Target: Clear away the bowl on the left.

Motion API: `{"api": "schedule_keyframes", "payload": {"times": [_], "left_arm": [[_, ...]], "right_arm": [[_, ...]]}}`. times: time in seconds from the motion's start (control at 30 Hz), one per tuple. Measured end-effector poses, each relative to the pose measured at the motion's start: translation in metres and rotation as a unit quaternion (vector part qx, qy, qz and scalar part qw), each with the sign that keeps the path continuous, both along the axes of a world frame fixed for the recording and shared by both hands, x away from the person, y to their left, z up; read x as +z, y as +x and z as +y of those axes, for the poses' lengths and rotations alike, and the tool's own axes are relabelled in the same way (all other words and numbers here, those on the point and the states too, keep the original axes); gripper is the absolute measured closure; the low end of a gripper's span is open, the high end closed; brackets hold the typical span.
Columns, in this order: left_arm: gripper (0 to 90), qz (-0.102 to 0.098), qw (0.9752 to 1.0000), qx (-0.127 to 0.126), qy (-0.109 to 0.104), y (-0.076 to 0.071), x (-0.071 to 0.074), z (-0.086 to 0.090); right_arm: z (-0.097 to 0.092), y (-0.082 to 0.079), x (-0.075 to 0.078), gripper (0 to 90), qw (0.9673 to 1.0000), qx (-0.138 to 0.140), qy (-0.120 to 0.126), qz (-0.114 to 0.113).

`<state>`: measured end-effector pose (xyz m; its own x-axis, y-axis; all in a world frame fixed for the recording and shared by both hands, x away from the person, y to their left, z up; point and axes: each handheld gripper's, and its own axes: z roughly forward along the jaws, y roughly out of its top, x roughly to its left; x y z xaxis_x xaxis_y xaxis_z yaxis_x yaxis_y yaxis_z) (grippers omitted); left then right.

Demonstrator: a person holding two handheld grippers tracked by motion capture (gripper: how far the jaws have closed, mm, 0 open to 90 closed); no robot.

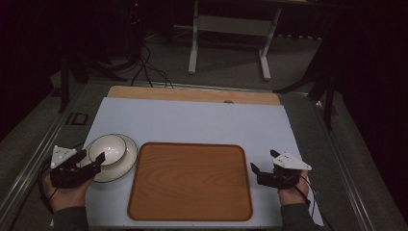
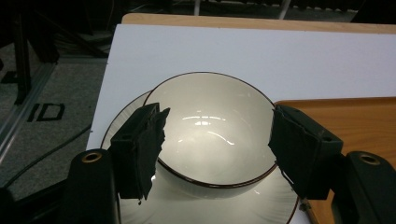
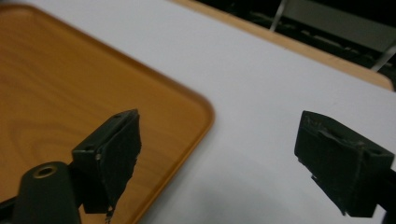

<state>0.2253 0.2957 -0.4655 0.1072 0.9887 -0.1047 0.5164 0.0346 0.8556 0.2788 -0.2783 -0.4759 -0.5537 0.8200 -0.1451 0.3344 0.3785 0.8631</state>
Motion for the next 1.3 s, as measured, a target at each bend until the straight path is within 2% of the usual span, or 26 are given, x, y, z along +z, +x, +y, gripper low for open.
{"api": "schedule_keyframes", "payload": {"times": [0.17, 0.5, 0.7, 0.93, 1.3], "left_arm": [[36.4, 0.002, 0.9999, -0.003, 0.013, 0.002, 0.0, -0.003], [38.0, -0.003, 0.9998, 0.009, 0.018, 0.004, 0.004, 0.001], [37.5, -0.002, 0.9994, 0.008, 0.033, 0.013, 0.009, -0.001], [35.2, -0.001, 0.9993, 0.014, 0.035, 0.023, 0.009, 0.004], [33.3, 0.015, 0.999, 0.02, 0.038, 0.035, 0.002, 0.012]], "right_arm": [[0.0, -0.001, 0.002, 13.0, 0.9998, -0.012, 0.008, -0.014], [0.001, -0.003, 0.003, 12.0, 0.9991, -0.011, 0.015, -0.037], [0.001, -0.004, 0.004, 12.0, 0.9989, -0.016, 0.012, -0.042], [0.0, -0.004, 0.005, 12.0, 0.9984, -0.02, 0.014, -0.051], [-0.002, -0.005, 0.006, 12.0, 0.9978, -0.019, 0.017, -0.061]]}}
